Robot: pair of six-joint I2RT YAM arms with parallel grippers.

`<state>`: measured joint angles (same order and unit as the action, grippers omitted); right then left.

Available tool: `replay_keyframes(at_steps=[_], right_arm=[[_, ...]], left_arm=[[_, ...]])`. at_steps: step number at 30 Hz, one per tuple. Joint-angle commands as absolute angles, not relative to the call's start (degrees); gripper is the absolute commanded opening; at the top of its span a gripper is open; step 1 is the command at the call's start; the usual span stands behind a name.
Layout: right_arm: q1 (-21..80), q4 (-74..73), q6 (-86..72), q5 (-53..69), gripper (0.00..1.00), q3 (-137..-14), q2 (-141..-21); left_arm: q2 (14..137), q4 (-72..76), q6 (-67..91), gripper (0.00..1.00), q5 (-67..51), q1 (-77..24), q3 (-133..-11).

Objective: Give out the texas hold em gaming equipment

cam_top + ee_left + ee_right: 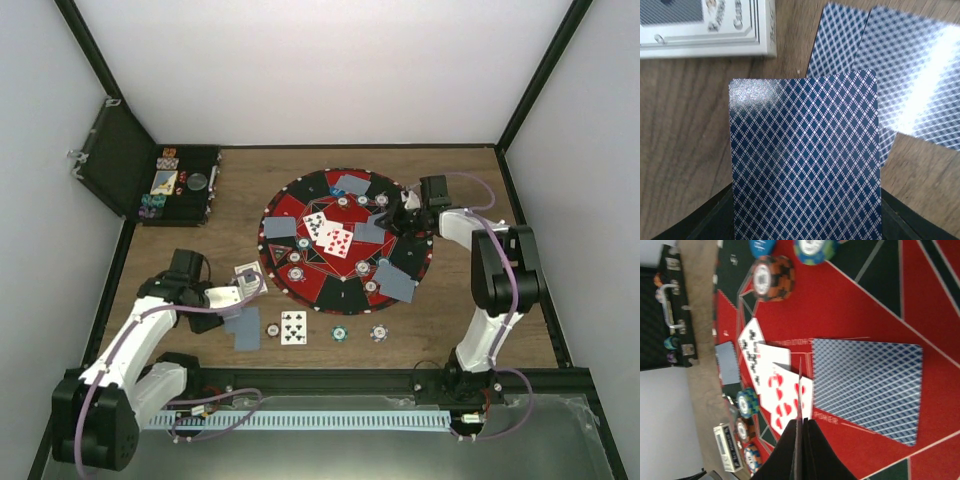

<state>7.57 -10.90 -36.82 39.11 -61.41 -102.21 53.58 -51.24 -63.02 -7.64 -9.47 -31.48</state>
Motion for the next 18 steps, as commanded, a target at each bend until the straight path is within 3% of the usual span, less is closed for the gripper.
replay_keyframes(at_steps=[1,8,11,13,16,18], right_arm=[[7.56,-12.71,-34.20,39.27,0.01,-65.34,-105.41],[7.50,-12.48,-33.69,37.75,0.01,-66.18,-107.95],[7.51,-12.86,-33.66,36.70,0.03,-66.43,-108.46],[7.52,-12.92,-33.74,36.45,0.09,-66.38,-108.70],[7.49,-13.12,-33.77,35.85,0.23,-66.52,-108.51],[7.54,-13.62,-33.60,35.24,0.40,-66.69,-108.07]], left_arm=[[55.80,-46.49,-68.16,0.05,-6.83,-6.96,-29.63],[60.59,-43.69,-70.32,0.06,-8.13,-3.57,-29.29],[62.54,-42.88,-71.21,0.13,-8.23,-3.00,-29.33],[63.32,-42.78,-71.72,0.28,-8.57,-2.92,-29.50],[64.25,-43.47,-72.05,0.74,-8.72,-2.82,-29.95],[64.50,-43.68,-72.34,0.96,-8.43,-2.75,-29.93]])
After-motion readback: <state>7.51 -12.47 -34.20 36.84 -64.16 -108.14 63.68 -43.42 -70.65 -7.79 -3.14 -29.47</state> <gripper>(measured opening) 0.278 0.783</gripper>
